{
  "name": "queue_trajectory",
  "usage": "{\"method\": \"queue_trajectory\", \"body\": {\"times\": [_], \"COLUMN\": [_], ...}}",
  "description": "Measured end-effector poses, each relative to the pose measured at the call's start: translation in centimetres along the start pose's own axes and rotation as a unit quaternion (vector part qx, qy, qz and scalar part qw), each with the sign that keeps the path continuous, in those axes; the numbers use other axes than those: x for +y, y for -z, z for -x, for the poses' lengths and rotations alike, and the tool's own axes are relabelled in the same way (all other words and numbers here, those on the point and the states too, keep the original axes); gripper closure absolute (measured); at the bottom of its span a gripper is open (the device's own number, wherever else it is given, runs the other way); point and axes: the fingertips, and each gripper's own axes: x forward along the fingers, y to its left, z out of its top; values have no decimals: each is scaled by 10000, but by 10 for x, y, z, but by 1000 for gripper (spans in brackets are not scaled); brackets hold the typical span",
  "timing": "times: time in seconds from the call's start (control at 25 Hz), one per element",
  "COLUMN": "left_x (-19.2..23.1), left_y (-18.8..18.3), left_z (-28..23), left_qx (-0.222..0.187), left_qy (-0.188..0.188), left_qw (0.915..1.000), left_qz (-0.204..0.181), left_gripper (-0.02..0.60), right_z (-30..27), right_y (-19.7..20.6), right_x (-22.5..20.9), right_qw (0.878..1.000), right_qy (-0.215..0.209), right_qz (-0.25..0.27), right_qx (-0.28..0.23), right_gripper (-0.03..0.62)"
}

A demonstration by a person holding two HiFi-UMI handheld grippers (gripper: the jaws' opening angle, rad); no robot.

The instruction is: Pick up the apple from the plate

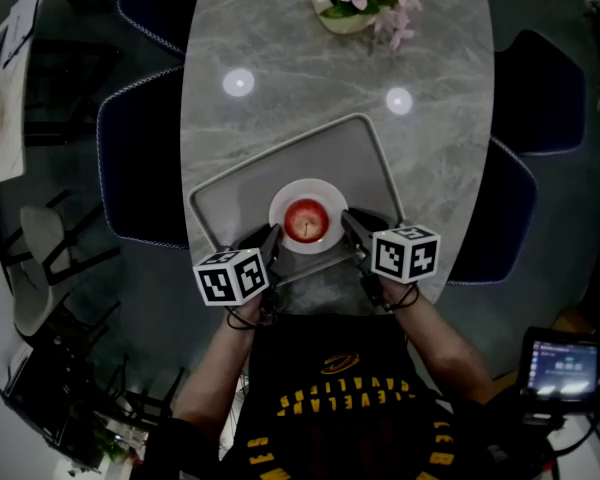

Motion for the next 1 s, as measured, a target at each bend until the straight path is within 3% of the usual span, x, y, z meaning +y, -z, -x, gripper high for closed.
{"method": "queue_trajectory", "body": {"times": [0.6, 1.0], "left_x": [-21, -65], "left_y": [1, 34], "left_z": [-7, -21], "left_qx": [112, 266], "left_qy": [93, 267], "left_qw": [9997, 9976], "left_qz": [-200, -572], "left_gripper": [529, 531], "right_z": [19, 63], "right_y": [3, 27], "right_x": [-14, -51], "right_qw": [9983, 9958], "right_qy": [-242, -185], "right_qz": [-498, -724], "right_qx": [-155, -537], "right_gripper": [551, 551]}}
